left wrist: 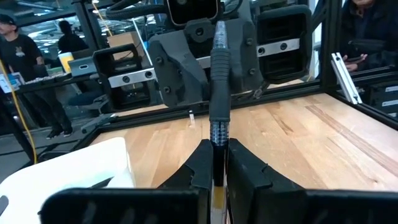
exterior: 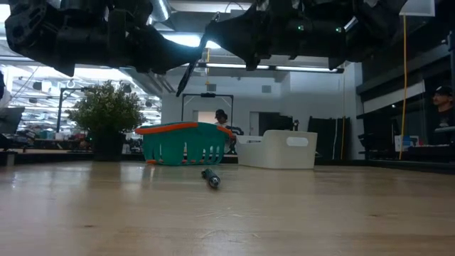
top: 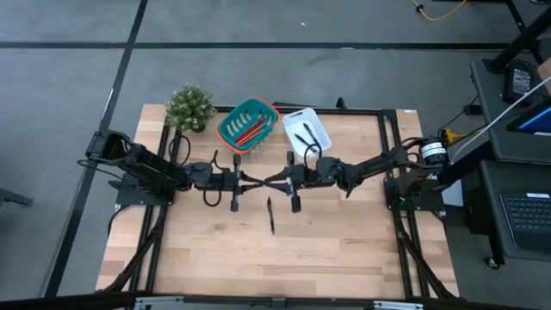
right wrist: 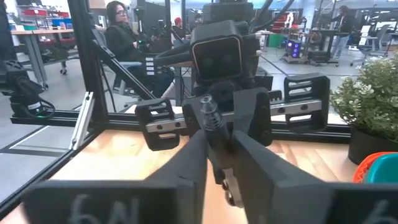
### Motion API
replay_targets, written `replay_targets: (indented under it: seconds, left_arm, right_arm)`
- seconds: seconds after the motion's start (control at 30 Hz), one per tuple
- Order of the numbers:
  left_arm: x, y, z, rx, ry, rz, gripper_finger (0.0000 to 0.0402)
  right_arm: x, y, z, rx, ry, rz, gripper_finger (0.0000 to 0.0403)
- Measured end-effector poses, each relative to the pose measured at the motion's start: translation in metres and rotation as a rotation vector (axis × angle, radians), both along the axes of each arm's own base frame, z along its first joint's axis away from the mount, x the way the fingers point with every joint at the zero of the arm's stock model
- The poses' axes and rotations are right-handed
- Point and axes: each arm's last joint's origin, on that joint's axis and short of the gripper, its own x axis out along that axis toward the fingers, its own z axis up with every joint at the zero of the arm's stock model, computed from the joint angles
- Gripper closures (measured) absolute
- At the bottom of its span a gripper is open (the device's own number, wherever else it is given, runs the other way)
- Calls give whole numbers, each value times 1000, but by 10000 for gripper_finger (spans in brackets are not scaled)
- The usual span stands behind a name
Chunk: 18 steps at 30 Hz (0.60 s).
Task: Sort pens & pencils
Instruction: Put the black pen into the white bin
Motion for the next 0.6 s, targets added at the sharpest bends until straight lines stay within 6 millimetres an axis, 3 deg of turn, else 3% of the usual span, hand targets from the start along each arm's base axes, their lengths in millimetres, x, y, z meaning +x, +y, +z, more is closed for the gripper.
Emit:
replay_targets:
  seconds: [0.13,0.37,0.6]
  left_arm:
    - [0,0,0,-6,0,1,383]
    - [0,0,0,-5,0,1,383]
    - [0,-3,0,19,1,-13,342]
  right_arm:
    - [0,0,0,-7,-2,-3,374]
    - [0,0,0,-5,-1,3,374]
    - [0,0,0,3,2,11,376]
